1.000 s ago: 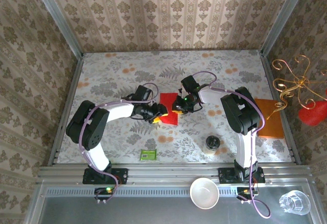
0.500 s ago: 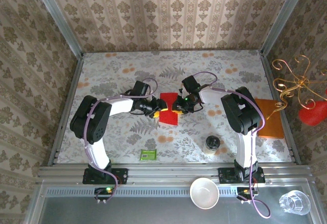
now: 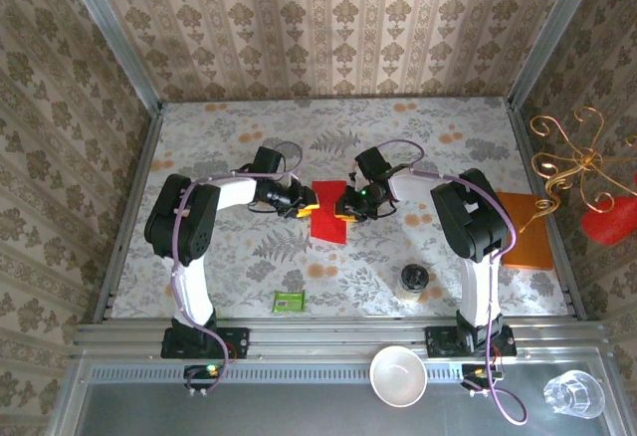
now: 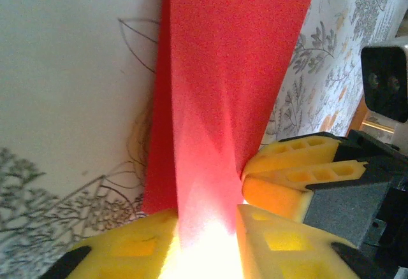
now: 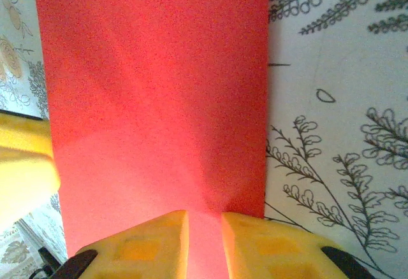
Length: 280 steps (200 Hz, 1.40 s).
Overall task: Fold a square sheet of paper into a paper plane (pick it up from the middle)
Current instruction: Third fold the triangle at the center of the table.
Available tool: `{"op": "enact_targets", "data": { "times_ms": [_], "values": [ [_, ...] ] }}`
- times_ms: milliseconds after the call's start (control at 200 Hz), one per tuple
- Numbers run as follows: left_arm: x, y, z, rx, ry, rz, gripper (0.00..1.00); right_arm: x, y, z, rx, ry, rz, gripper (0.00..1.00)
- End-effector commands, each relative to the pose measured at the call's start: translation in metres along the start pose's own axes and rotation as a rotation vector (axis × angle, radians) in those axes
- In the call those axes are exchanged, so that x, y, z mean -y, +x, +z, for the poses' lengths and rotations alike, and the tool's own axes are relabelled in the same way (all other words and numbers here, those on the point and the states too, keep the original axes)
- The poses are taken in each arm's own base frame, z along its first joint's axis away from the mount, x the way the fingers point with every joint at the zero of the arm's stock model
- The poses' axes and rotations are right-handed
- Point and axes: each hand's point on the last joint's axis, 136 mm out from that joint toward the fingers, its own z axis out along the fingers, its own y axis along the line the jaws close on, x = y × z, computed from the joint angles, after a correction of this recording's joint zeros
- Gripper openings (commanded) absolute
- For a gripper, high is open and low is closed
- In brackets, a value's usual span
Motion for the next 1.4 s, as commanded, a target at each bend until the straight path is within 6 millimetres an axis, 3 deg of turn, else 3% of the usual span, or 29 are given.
{"op": "enact_targets", "data": {
  "times_ms": [0, 155, 225, 455, 640, 740, 850, 1050, 1230, 1395],
  "values": [
    [0.0, 0.006, 0.002, -0.053, 0.011, 0.013, 0.23, 0.037, 0.003, 0.01, 0.004, 0.113, 0.032, 0.27],
    [-0.004, 0.006, 0.002, -0.049, 0.0, 0.001, 0.13, 0.028, -0.002, 0.003, 0.024, 0.095, -0.003, 0.31],
    [-0.004, 0.005, 0.001, -0.042, -0.004, -0.002, 0.1, 0.015, -0.005, -0.004, 0.037, 0.054, -0.055, 0.35],
    [0.002, 0.001, -0.006, 0.0, -0.003, -0.025, 0.04, -0.016, -0.018, -0.047, 0.185, 0.049, -0.273, 0.48],
    [0.008, -0.001, -0.013, 0.03, -0.004, -0.057, 0.03, -0.032, -0.009, -0.071, 0.3, 0.031, -0.44, 0.63],
    [0.012, -0.001, -0.015, 0.032, 0.002, -0.074, 0.03, -0.041, 0.002, -0.077, 0.338, 0.063, -0.563, 0.66],
    [0.015, 0.0, -0.016, 0.028, 0.002, -0.093, 0.03, -0.049, 0.017, -0.072, 0.34, 0.12, -0.689, 0.66],
    [0.016, 0.001, -0.016, 0.024, -0.001, -0.132, 0.03, -0.056, 0.044, -0.043, 0.264, 0.264, -0.873, 0.65],
    [0.014, 0.001, -0.016, 0.02, -0.006, -0.153, 0.03, -0.06, 0.054, -0.019, 0.228, 0.333, -0.975, 0.66],
    [0.015, 0.001, -0.016, 0.017, -0.007, -0.157, 0.03, -0.053, 0.05, -0.003, 0.224, 0.405, -1.008, 0.7]
  ]
}}
